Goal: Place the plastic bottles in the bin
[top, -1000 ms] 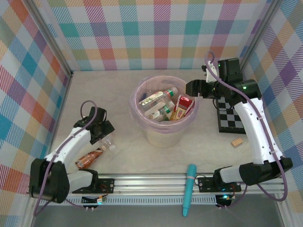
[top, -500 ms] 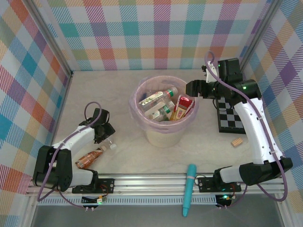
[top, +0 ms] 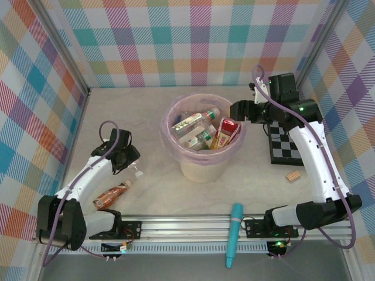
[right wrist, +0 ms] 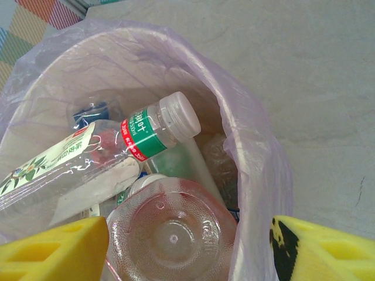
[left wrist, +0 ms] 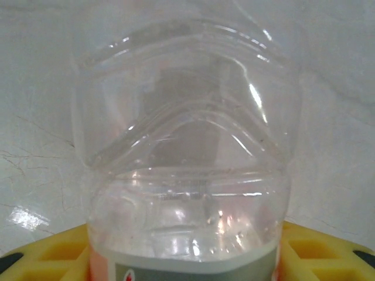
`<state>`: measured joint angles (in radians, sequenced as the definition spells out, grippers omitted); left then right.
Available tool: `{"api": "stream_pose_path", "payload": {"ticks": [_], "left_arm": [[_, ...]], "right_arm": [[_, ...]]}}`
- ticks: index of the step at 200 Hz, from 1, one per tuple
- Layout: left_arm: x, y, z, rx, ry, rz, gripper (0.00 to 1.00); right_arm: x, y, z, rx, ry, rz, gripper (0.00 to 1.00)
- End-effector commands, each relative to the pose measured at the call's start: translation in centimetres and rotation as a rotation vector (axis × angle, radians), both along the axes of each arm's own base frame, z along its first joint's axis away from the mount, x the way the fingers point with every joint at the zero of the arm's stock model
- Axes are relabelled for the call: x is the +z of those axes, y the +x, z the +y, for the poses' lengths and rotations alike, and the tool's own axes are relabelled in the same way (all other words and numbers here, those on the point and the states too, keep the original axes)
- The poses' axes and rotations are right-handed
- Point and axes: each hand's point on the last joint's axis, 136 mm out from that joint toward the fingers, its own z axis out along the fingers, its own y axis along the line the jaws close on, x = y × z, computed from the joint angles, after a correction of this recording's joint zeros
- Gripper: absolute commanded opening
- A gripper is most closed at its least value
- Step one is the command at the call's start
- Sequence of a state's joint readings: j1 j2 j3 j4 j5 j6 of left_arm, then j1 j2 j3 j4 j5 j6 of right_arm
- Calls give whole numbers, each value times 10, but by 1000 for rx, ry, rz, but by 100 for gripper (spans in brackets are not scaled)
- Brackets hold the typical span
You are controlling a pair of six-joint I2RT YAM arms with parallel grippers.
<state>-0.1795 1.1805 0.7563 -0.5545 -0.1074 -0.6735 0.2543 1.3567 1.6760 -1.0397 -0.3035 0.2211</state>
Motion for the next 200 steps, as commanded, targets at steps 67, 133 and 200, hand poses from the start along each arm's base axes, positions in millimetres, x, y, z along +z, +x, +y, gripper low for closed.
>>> {"api": "stream_pose_path", "payload": {"ticks": [67, 133, 200], "left_arm": [[159, 8, -34, -280, -27, -210, 49], [309, -18, -157, -876, -125, -508, 48], [308, -17, -263, -1157, -95, -476, 42]], "right_arm": [[1, -1, -2, -7, 3, 1, 73], [-1, -6, -5, -20, 0, 11, 73], [-1, -11, -8, -27, -4, 7, 73]]}}
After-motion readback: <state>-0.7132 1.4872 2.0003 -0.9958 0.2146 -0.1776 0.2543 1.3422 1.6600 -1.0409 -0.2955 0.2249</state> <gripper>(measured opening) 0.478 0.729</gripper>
